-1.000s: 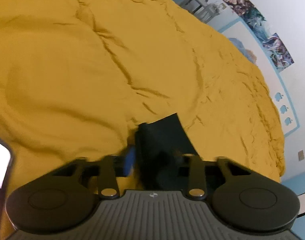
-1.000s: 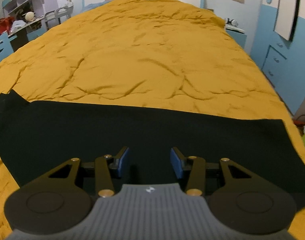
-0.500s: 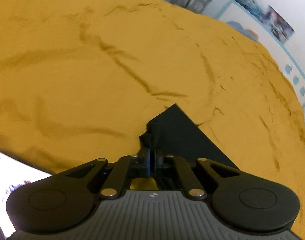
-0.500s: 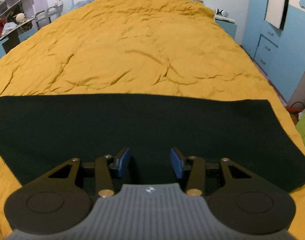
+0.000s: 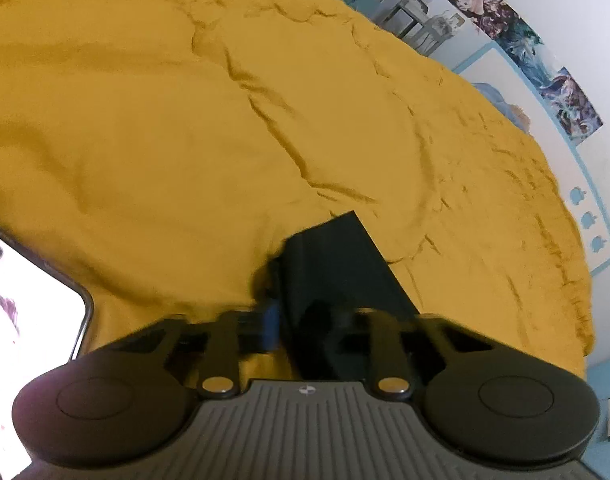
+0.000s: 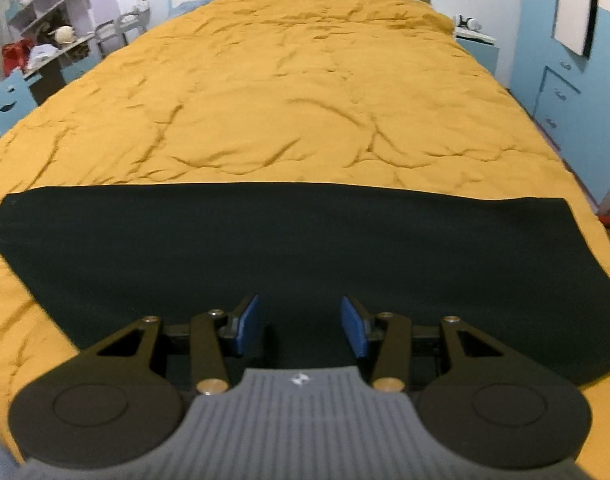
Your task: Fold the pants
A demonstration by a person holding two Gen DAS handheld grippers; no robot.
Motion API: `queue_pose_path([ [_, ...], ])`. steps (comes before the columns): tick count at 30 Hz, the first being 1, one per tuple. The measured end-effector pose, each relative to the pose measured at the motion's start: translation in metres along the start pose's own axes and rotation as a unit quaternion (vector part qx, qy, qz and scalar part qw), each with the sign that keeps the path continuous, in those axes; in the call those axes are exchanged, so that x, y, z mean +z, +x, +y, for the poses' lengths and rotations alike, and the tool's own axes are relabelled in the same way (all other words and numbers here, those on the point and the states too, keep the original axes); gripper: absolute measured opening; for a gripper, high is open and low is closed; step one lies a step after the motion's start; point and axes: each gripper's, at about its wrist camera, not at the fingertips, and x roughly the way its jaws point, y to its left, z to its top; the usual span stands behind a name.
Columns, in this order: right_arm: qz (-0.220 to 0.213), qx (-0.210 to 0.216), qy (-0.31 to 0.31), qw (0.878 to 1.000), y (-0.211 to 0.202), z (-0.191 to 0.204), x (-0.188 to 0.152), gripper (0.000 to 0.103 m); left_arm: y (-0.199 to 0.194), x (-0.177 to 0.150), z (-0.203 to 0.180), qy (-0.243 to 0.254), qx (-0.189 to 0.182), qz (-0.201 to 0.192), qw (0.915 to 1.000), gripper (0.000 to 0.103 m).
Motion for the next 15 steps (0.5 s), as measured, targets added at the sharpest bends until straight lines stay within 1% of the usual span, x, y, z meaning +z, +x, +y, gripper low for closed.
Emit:
queue_pose_path([
  [1,0.003,0.006,-0.001,1.0,-0.002,0.003,0.0,0.039,-0.002,0.0,-0.002,0.008,0.005,-0.005,0.9999,0.005],
  [2,0.006,0.014,0.0,1.0,-0.005,0.005,-0.001,0.033,-0.005,0.002,-0.004,0.015,0.005,-0.008,0.9998,0.005],
  [3,0.01,0.026,0.002,1.0,-0.008,0.008,-0.002,0.031,-0.006,0.003,-0.006,0.019,0.006,-0.009,0.9998,0.005],
  [5,0.013,0.046,0.001,0.999,-0.016,0.016,-0.006,0.031,-0.01,0.006,-0.01,0.027,0.007,-0.013,0.9995,0.005],
  [8,0.022,0.059,-0.022,0.998,-0.025,0.032,-0.019,0.031,-0.013,0.008,-0.018,0.041,0.016,-0.013,0.999,0.005],
  [9,0.032,0.06,-0.032,0.997,-0.025,0.038,-0.024,0.031,-0.01,0.008,-0.021,0.043,0.019,-0.012,0.9988,0.005],
  [10,0.048,0.054,-0.046,0.996,-0.023,0.043,-0.032,0.029,-0.009,0.008,-0.023,0.046,0.024,-0.011,0.9986,0.005],
  [11,0.062,0.045,-0.054,0.996,-0.02,0.047,-0.039,0.022,-0.008,0.008,-0.024,0.046,0.027,-0.011,0.9985,0.005],
  [12,0.077,0.042,-0.06,0.994,-0.016,0.05,-0.049,0.021,-0.008,0.007,-0.024,0.045,0.029,-0.01,0.9985,0.004],
  [14,0.092,0.038,-0.067,0.993,-0.011,0.052,-0.063,0.015,-0.008,0.006,-0.023,0.045,0.03,-0.011,0.9985,0.004],
  [15,0.093,0.038,-0.07,0.993,-0.01,0.052,-0.067,0.014,-0.008,0.006,-0.024,0.045,0.03,-0.012,0.9985,0.004],
])
